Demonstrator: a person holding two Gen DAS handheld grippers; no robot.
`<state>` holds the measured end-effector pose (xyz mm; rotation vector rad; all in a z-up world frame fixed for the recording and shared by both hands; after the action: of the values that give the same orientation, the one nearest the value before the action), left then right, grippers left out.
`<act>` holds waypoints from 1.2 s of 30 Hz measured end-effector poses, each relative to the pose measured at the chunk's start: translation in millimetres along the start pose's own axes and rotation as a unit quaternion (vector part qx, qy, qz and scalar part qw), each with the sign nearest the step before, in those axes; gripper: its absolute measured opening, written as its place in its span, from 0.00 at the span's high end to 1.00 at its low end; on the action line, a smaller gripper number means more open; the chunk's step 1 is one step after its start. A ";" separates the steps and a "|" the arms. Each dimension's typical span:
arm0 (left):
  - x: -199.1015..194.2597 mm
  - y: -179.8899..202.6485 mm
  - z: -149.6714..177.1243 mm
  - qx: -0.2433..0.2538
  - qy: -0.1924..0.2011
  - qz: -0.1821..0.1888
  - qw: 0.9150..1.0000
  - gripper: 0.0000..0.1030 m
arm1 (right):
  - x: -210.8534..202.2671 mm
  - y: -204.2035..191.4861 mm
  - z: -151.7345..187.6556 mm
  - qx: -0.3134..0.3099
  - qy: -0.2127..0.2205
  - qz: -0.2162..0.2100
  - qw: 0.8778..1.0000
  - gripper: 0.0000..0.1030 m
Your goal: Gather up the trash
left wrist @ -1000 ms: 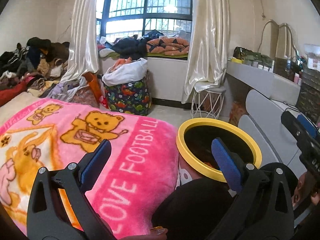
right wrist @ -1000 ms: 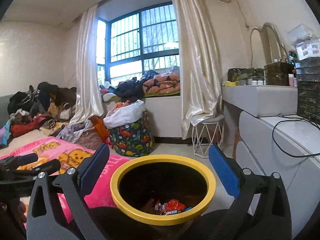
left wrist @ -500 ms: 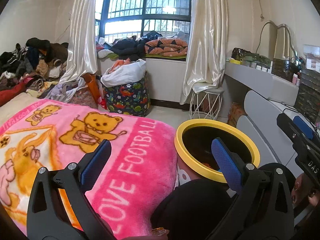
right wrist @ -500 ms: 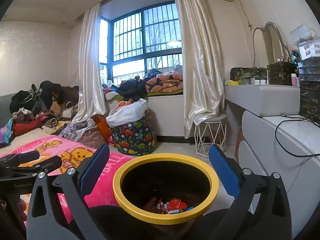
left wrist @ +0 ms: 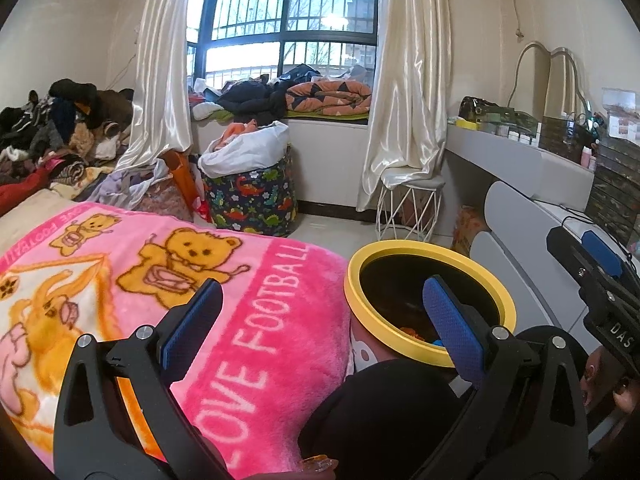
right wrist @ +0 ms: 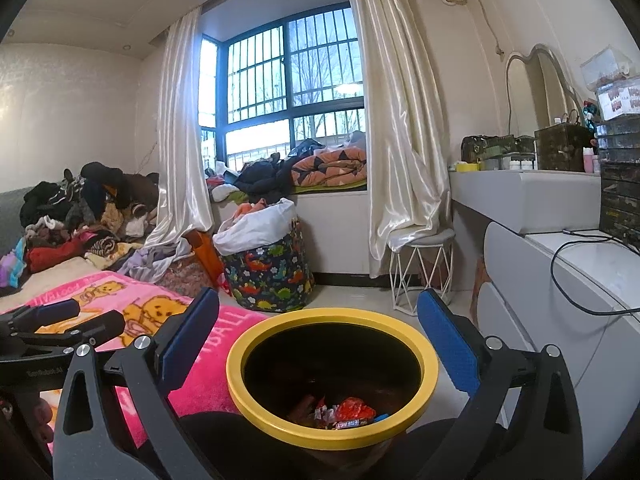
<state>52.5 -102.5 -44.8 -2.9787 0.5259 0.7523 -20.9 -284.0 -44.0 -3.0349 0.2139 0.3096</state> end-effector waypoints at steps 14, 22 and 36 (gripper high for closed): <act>-2.1 1.0 -3.3 0.000 0.001 -0.002 1.000 0.11 | -1.3 -2.4 1.4 0.001 0.005 0.004 1.000 0.06; -1.5 1.0 -3.5 0.001 0.000 -0.002 1.000 0.11 | -2.0 -3.6 0.7 0.001 0.007 0.005 1.000 0.06; -1.6 3.2 -4.3 0.002 0.002 -0.002 1.000 0.11 | -2.1 -1.7 0.7 0.002 0.007 0.005 1.000 0.06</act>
<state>52.0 -105.5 -40.0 -2.9770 0.5197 0.7452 -22.8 -281.9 -44.0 -3.0341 0.2301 0.2894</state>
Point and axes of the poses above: each gripper's, at about its wrist camera, not at the fingertips, and x roughly the way its jaws point, y to its right, z to its underside, the point moved 2 cm from there along x, roughly the way its jaws point, and after that the axes turned 3 degrees about -y, right-handed, at the moved point
